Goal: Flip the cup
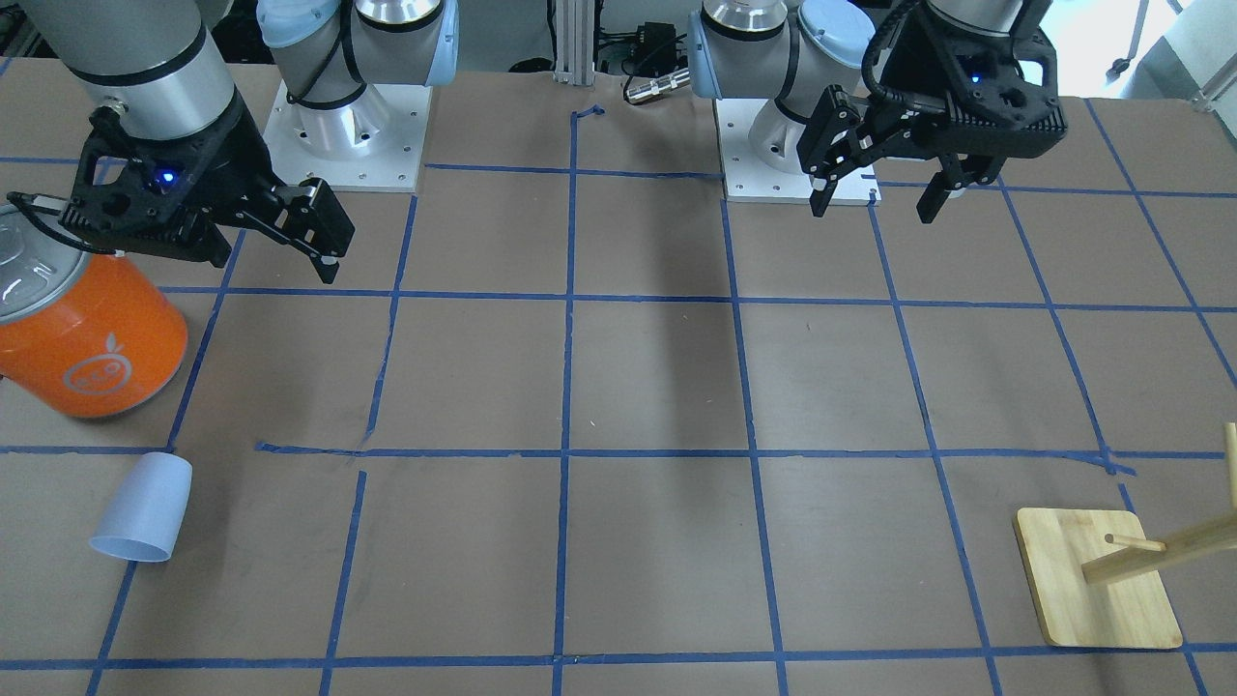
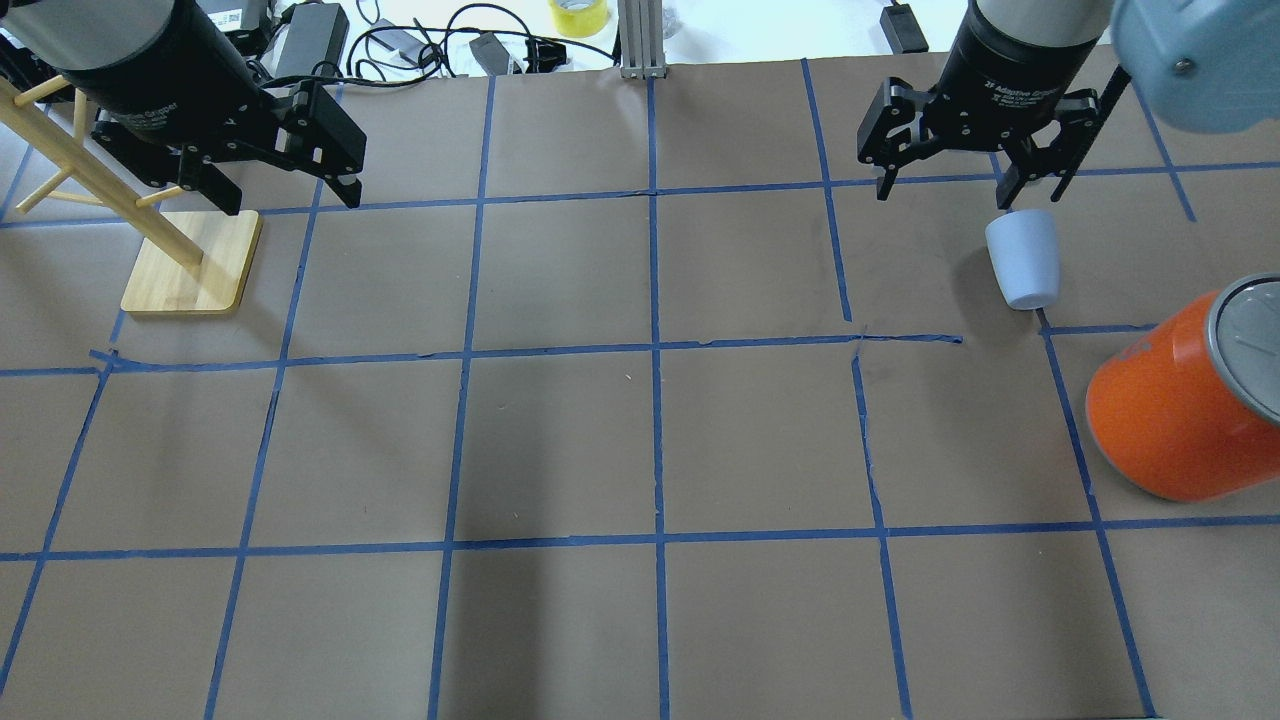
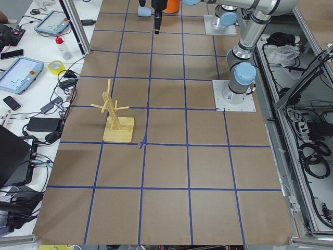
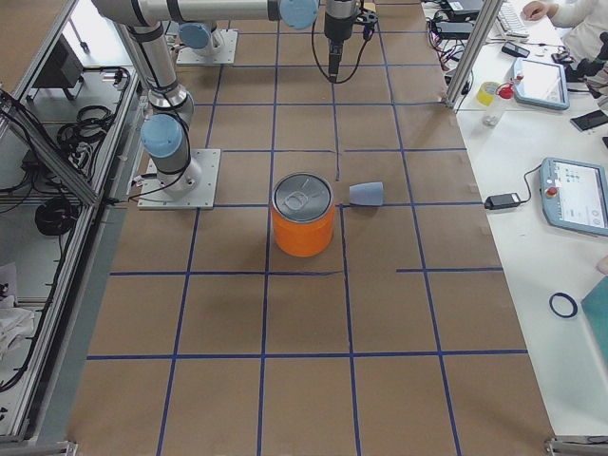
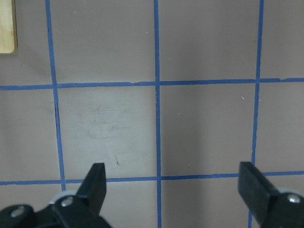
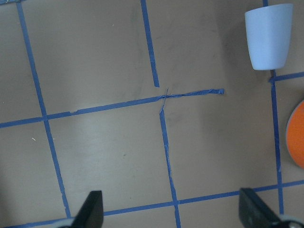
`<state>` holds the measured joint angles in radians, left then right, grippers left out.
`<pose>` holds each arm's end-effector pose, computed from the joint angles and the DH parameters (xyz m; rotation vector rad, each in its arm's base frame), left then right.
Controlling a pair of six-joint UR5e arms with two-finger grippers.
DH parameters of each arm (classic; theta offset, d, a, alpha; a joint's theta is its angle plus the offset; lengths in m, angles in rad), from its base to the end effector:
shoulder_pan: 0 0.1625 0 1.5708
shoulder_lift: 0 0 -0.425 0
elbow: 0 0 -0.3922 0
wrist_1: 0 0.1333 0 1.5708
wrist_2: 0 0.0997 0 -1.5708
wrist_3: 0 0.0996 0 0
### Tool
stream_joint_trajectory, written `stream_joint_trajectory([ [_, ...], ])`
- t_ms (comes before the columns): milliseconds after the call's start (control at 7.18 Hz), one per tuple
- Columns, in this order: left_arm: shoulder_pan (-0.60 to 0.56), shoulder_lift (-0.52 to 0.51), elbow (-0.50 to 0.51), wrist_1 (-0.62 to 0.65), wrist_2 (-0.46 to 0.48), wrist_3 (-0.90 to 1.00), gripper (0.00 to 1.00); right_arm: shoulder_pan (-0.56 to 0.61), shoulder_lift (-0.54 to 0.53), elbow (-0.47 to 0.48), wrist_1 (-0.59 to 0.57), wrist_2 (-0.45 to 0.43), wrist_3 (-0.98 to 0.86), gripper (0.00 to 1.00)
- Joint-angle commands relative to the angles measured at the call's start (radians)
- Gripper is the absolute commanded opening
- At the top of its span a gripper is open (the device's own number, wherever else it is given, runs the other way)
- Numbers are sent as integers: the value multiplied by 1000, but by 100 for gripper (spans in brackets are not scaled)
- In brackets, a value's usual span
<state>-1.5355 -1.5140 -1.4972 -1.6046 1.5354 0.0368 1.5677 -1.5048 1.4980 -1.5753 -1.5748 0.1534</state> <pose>-0.1200 -0.4781 0.5484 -0.0050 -3.1060 0.1520 0.1313 -0.5214 0.4908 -0.2454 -3.1288 0.0182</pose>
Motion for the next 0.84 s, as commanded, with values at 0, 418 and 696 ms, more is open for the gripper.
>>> stream_joint_trajectory([
  [0, 0, 2, 2, 0, 0, 0, 100, -40, 43, -10, -46, -31, -9, 100],
  [418, 2, 2, 0, 0, 0, 0, 100, -148, 131, -19, -156, -36, -110, 100],
  [696, 3, 2, 2, 0, 0, 2, 100, -231, 251, -16, -276, -34, -126, 100],
])
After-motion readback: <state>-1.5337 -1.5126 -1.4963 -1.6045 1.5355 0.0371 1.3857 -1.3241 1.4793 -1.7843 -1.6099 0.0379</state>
